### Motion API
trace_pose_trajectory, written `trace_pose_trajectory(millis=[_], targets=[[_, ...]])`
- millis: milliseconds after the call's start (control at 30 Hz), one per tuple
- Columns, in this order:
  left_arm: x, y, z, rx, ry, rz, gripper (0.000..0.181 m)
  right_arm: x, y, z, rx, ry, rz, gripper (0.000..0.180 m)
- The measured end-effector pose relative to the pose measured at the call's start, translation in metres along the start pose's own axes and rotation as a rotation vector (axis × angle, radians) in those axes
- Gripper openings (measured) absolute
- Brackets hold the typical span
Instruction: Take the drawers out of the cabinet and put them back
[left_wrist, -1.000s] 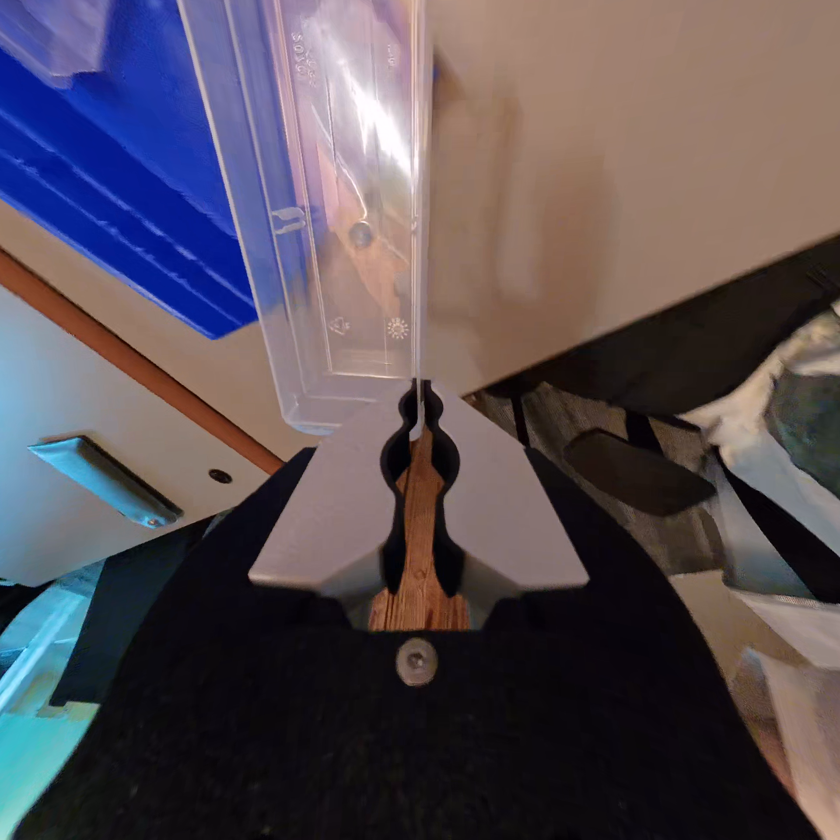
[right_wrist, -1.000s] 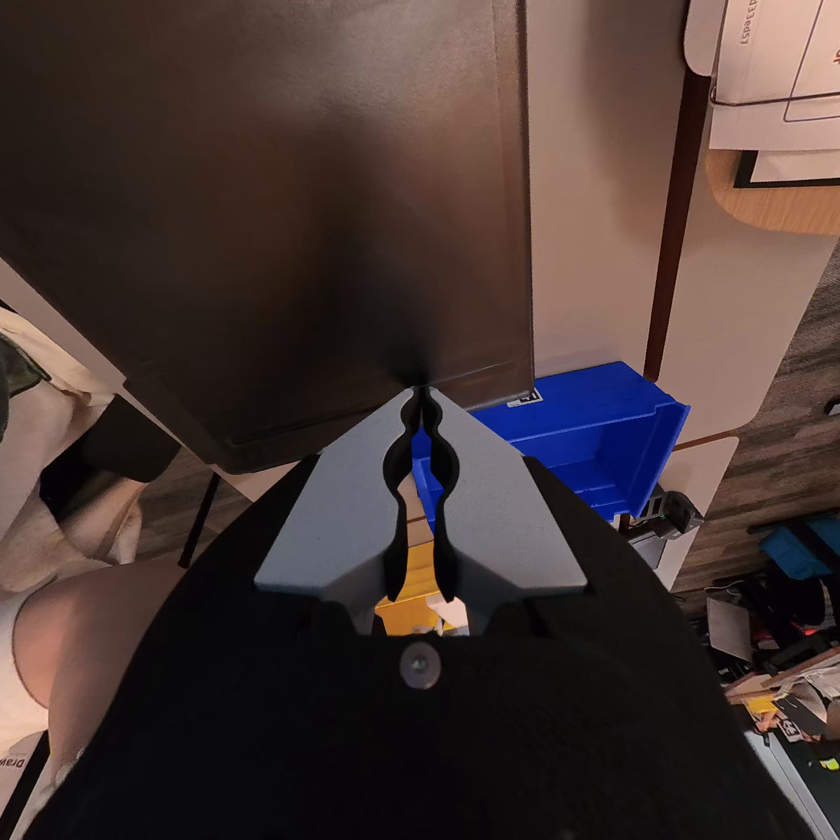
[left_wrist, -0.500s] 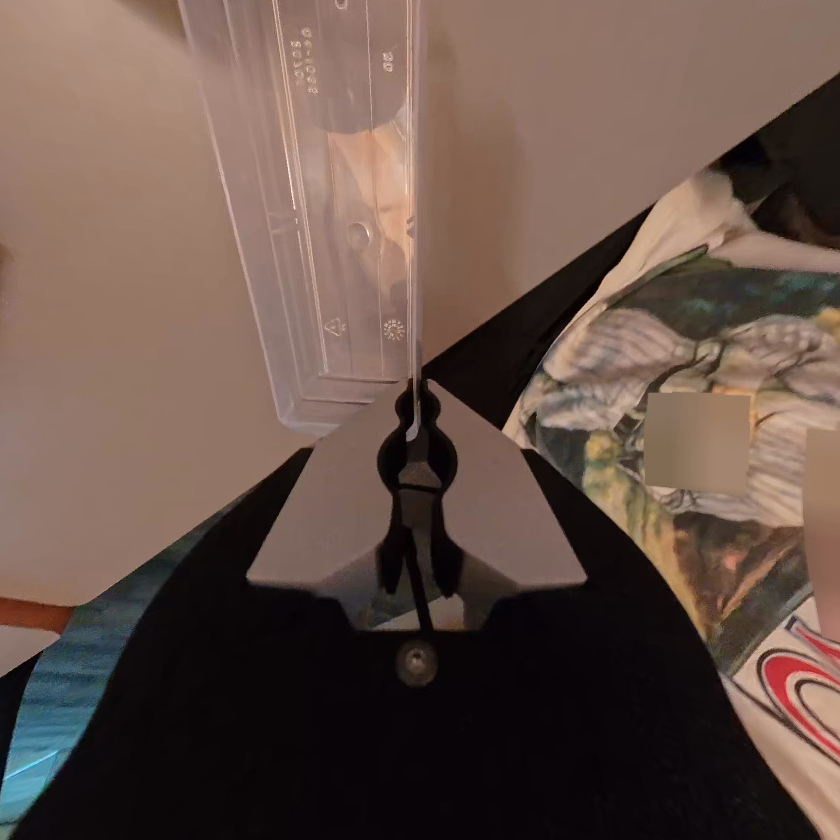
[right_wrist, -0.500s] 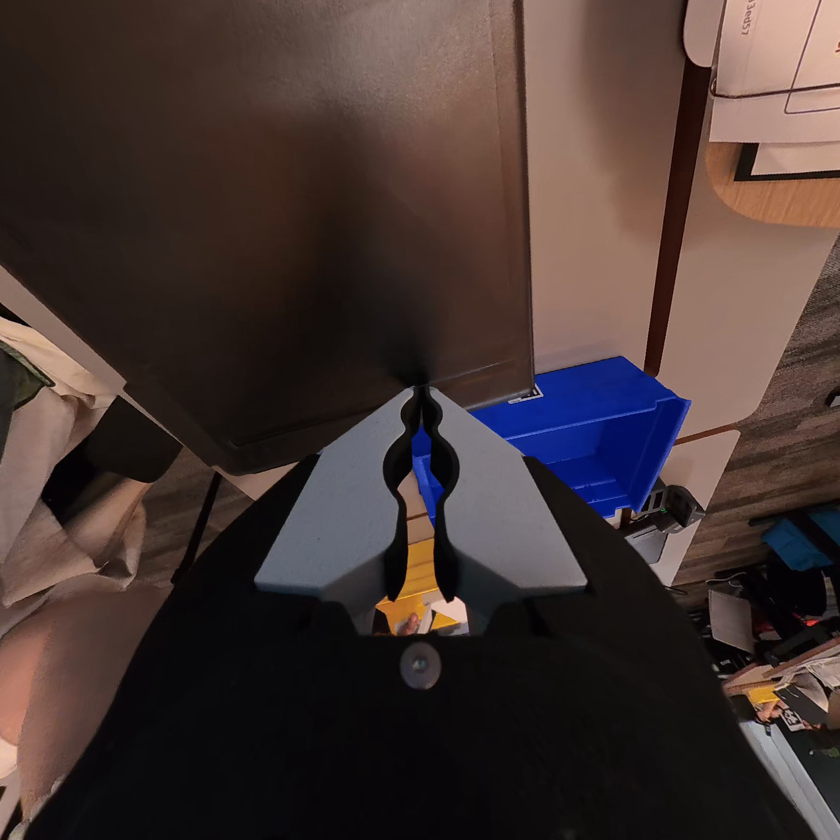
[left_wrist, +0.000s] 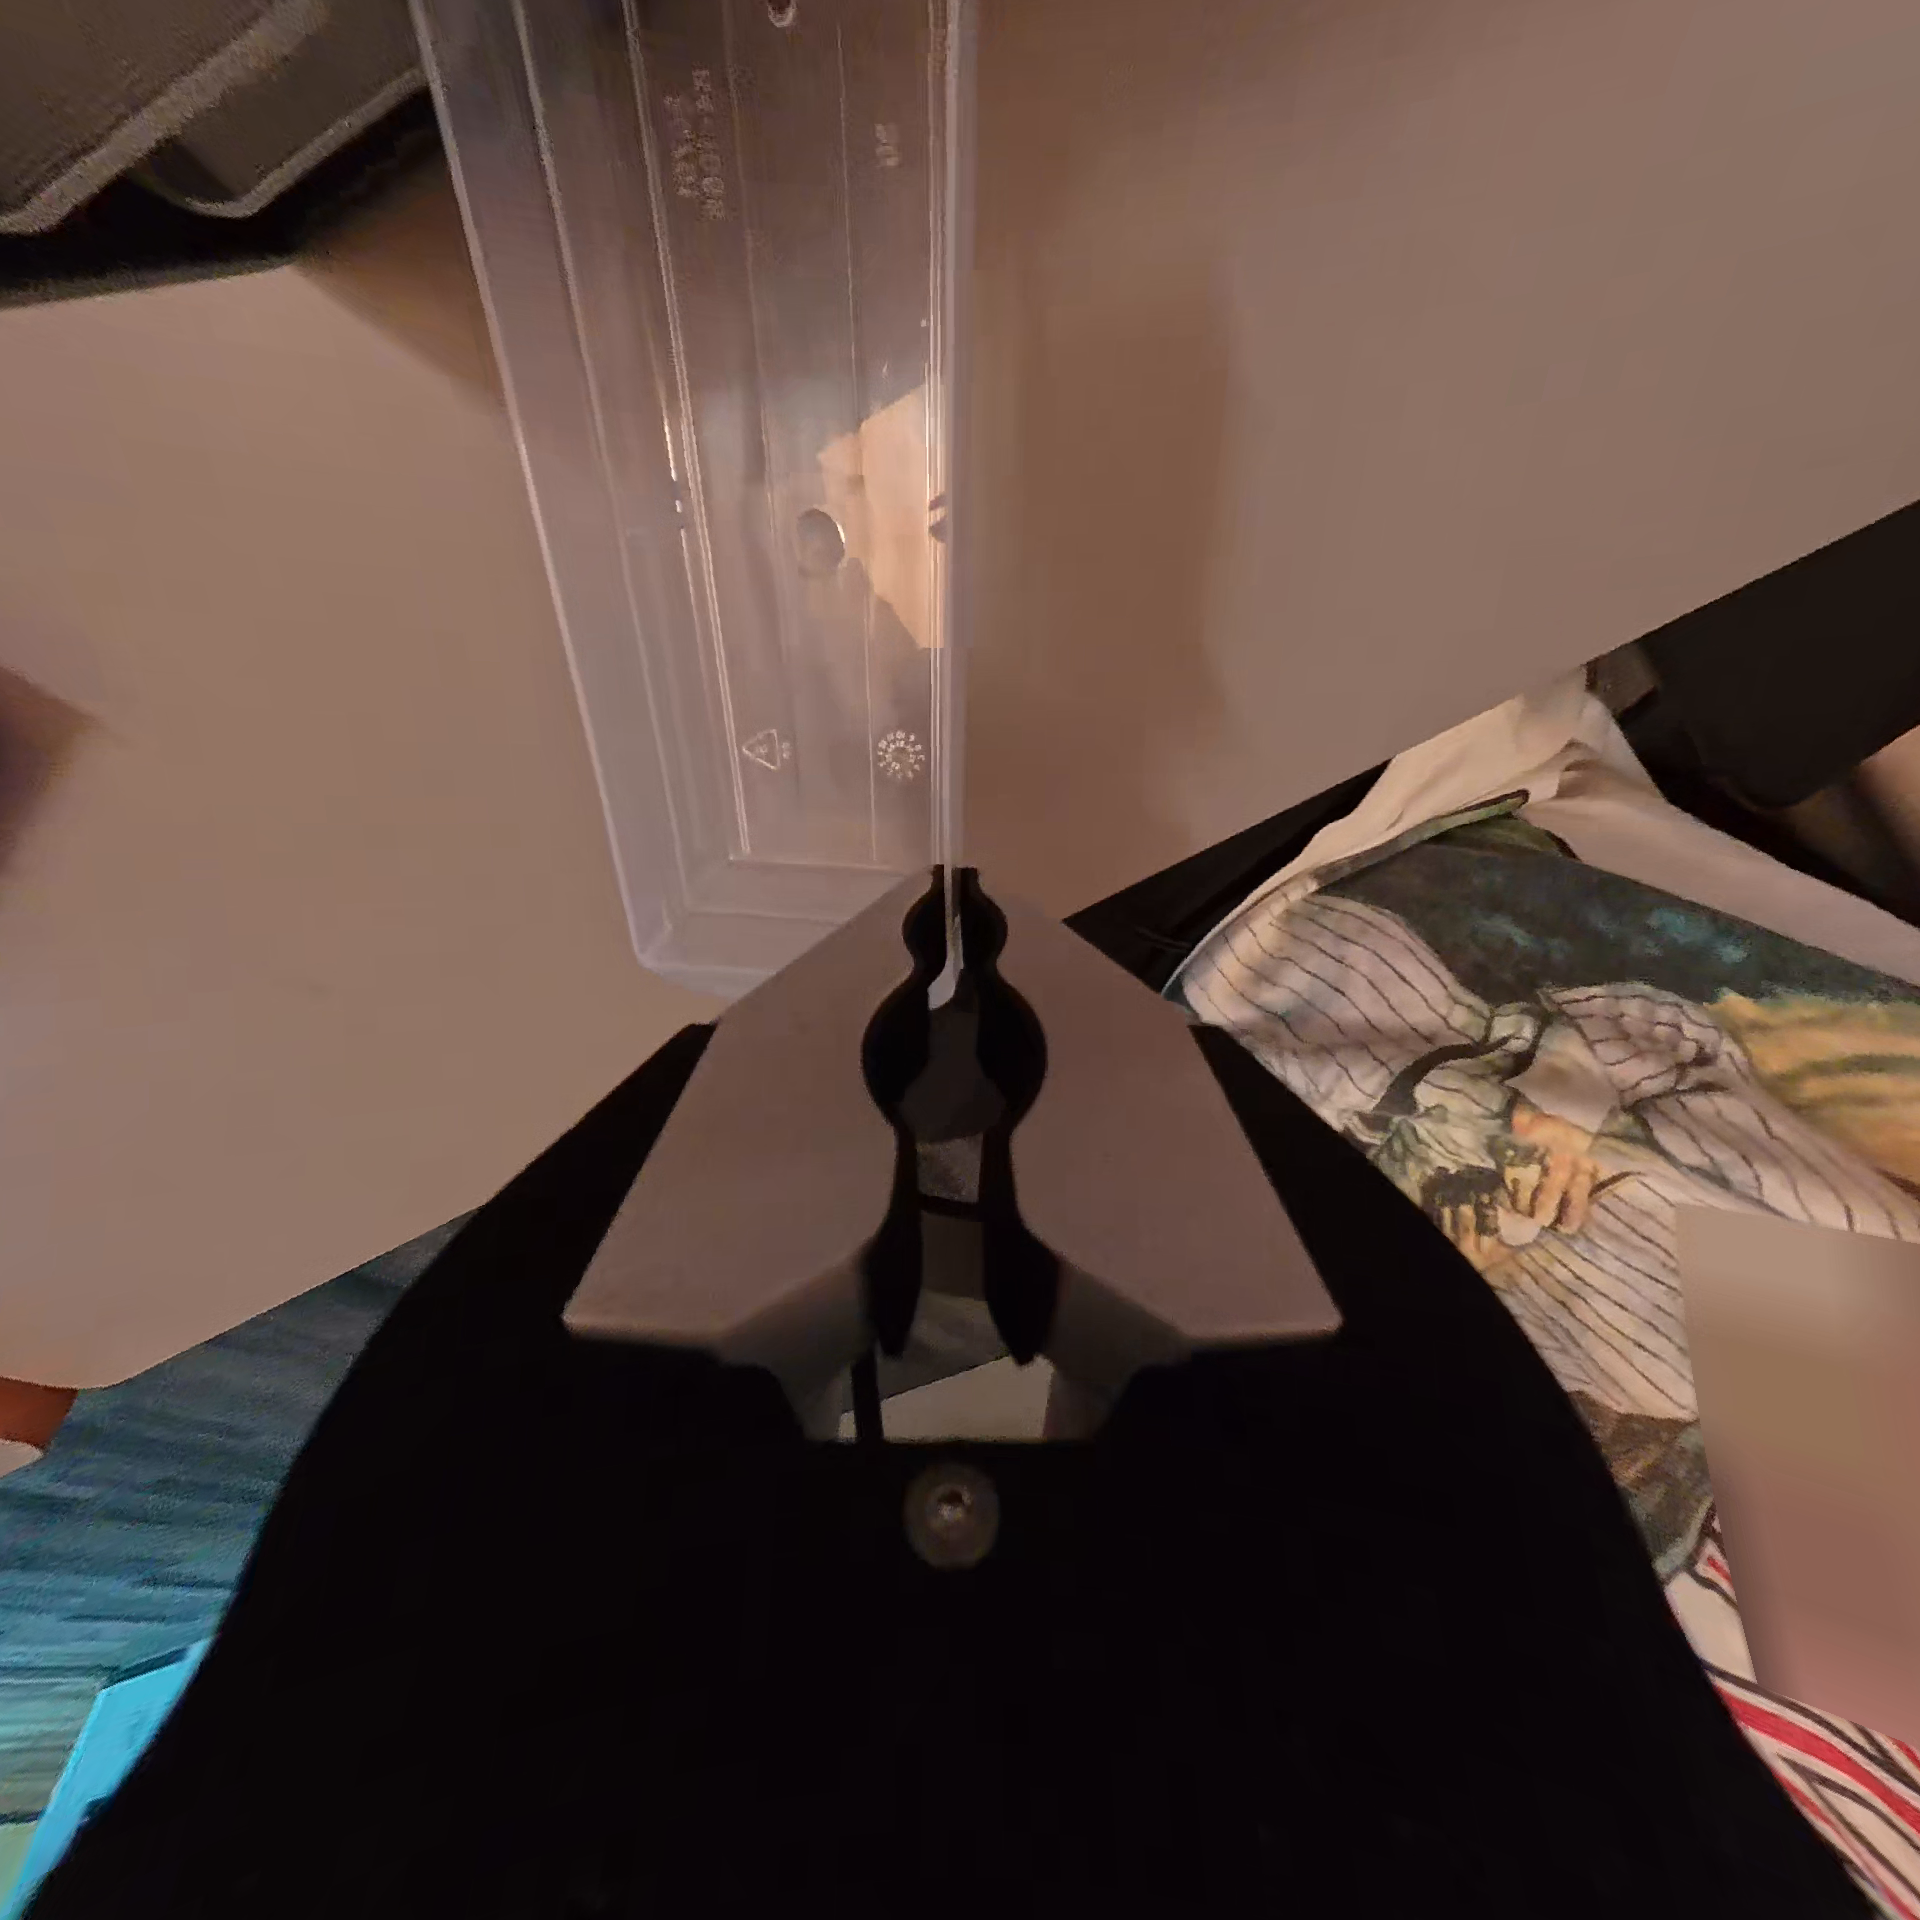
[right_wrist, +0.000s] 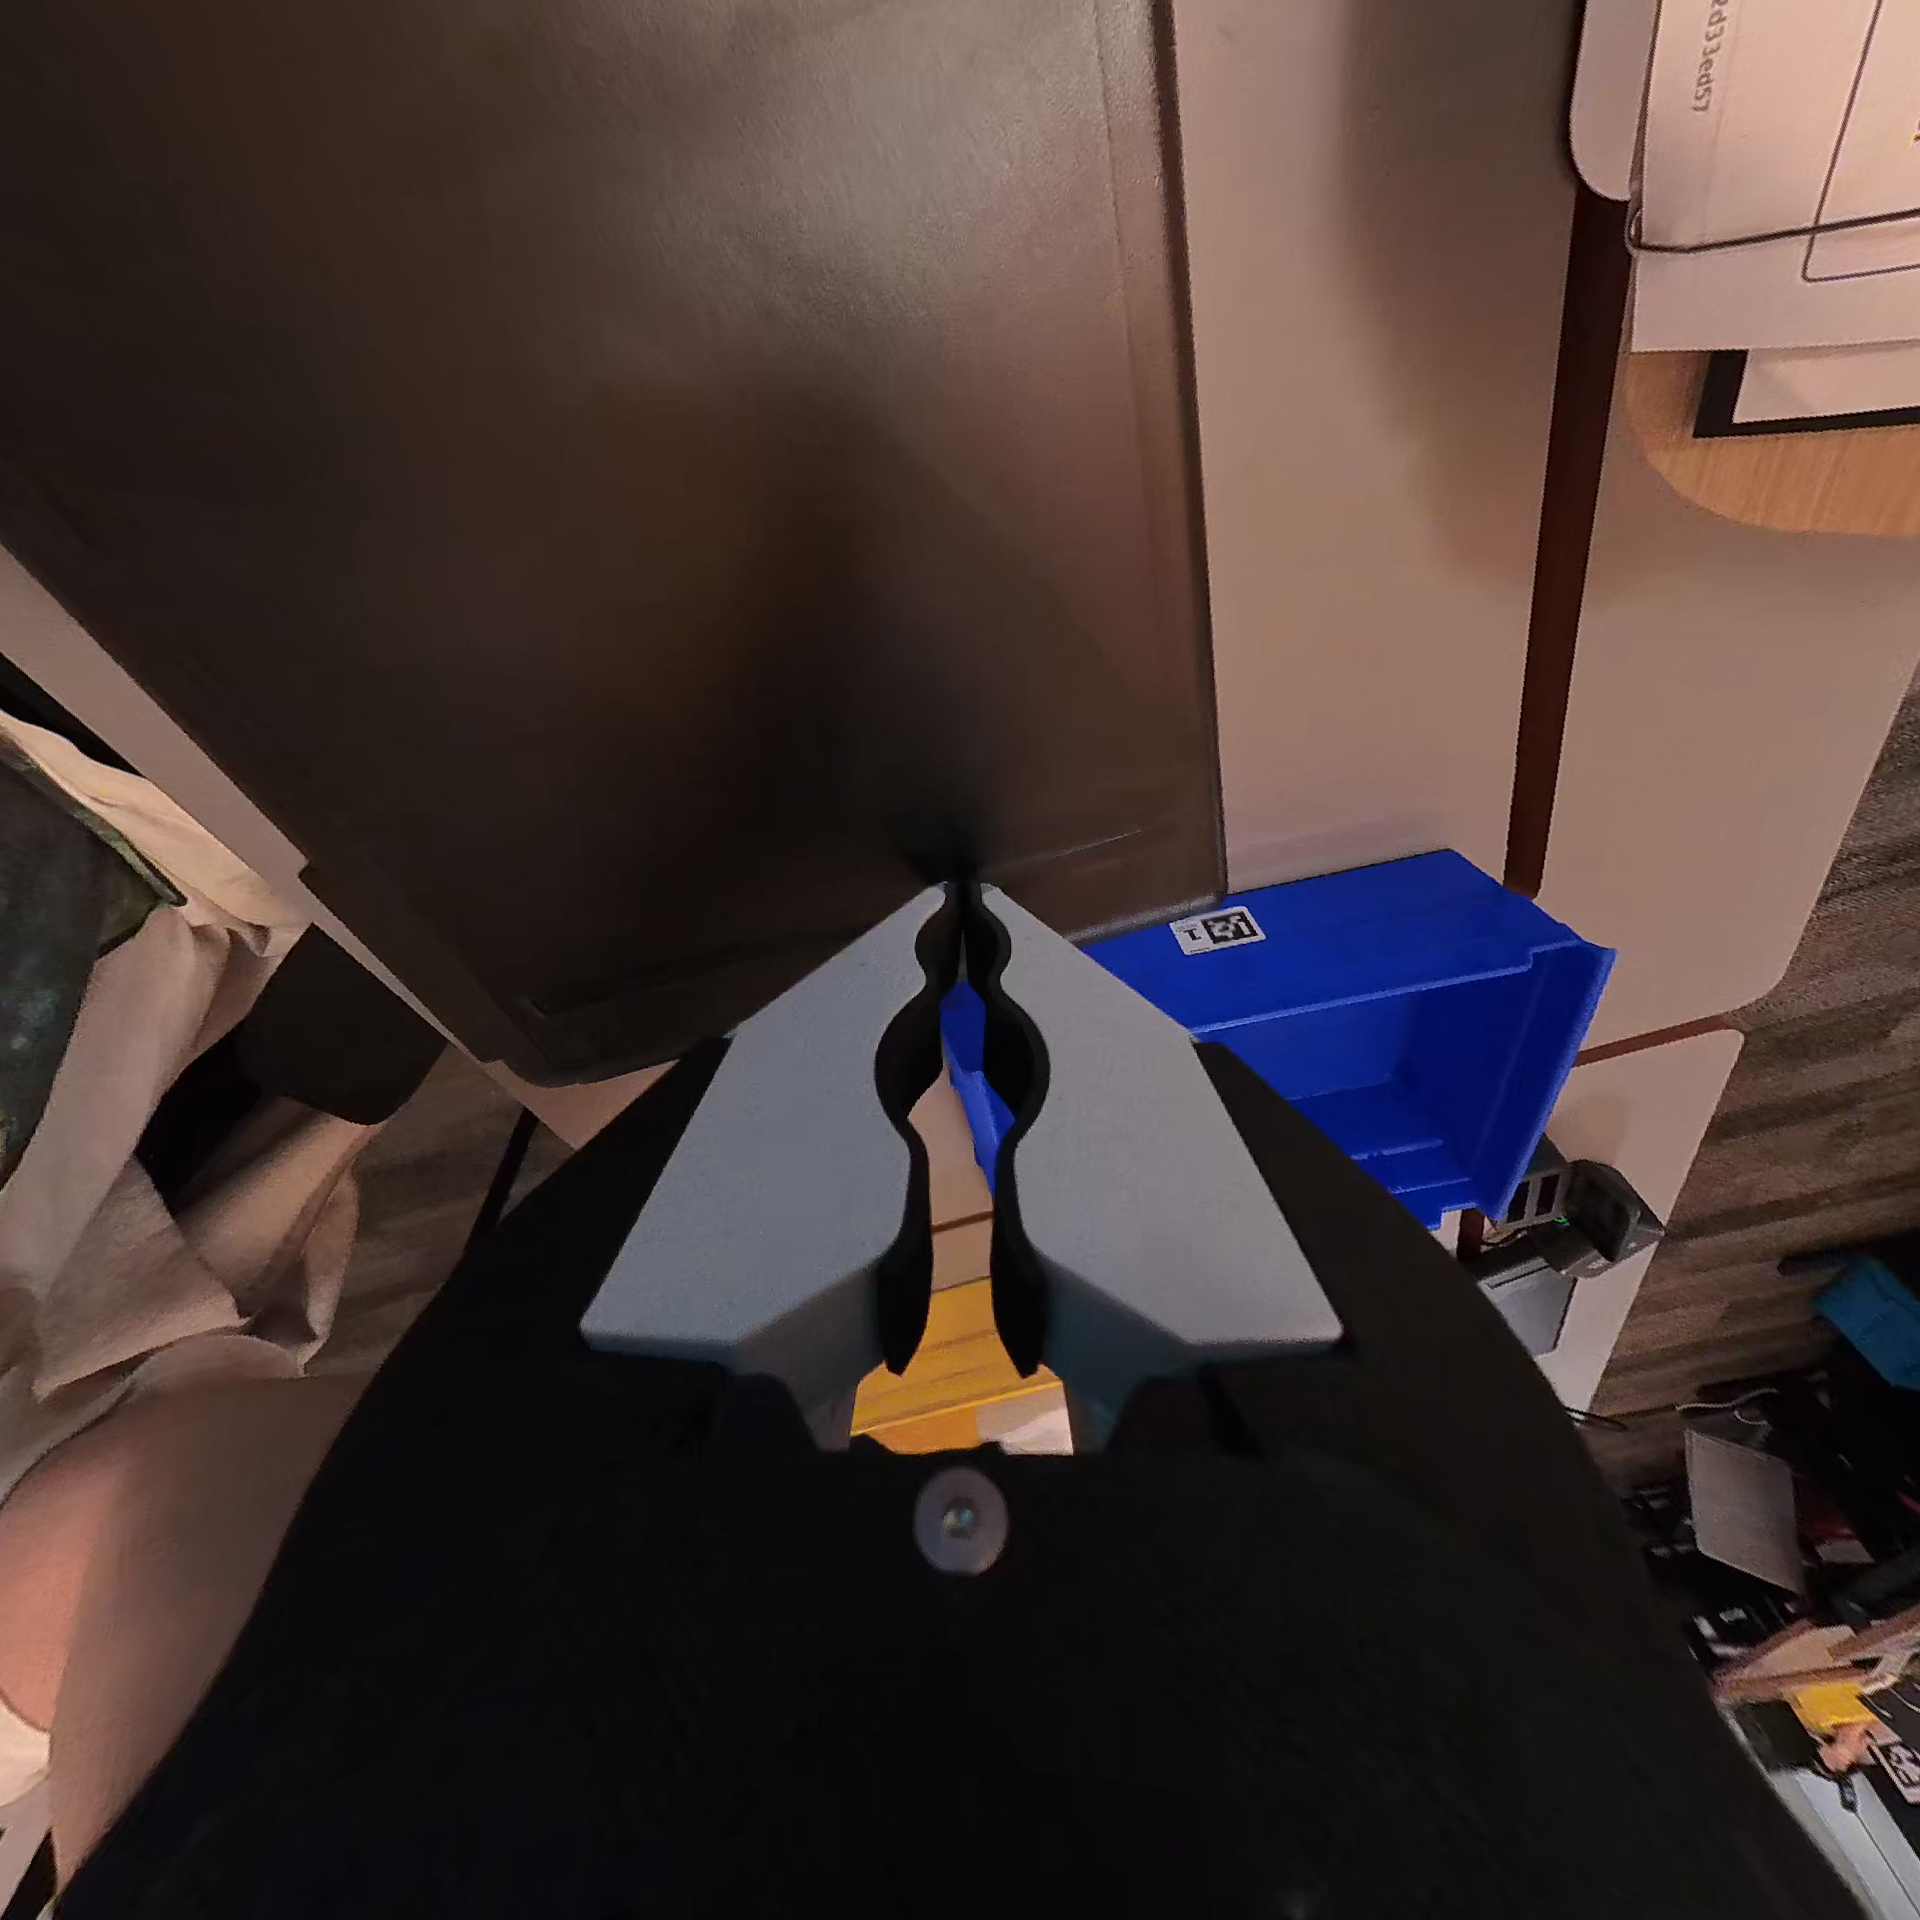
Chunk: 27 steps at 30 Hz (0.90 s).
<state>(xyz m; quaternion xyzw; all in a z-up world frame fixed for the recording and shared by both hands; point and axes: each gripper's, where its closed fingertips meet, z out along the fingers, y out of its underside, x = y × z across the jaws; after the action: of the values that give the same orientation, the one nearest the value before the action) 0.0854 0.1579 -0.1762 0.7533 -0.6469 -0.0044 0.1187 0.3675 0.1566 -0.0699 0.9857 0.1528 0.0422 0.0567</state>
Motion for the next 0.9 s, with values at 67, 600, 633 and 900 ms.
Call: trace_pose_trajectory(millis=[67, 600, 633, 900], targets=[[0.001, -0.003, -0.002, 0.006, 0.009, -0.025, 0.000, 0.000, 0.000, 0.000, -0.018, 0.009, -0.005, 0.000], [0.010, -0.013, -0.015, 0.031, -0.034, -0.121, 0.000, 0.000, 0.000, 0.000, -0.011, 0.001, 0.017, 0.000], [0.010, -0.013, -0.015, 0.038, -0.044, -0.129, 0.000, 0.000, 0.000, 0.000, -0.017, 0.003, 0.018, 0.000], [0.007, -0.017, -0.018, 0.158, -0.089, -0.209, 0.000, 0.000, 0.000, 0.000, -0.064, 0.039, 0.020, 0.000]])
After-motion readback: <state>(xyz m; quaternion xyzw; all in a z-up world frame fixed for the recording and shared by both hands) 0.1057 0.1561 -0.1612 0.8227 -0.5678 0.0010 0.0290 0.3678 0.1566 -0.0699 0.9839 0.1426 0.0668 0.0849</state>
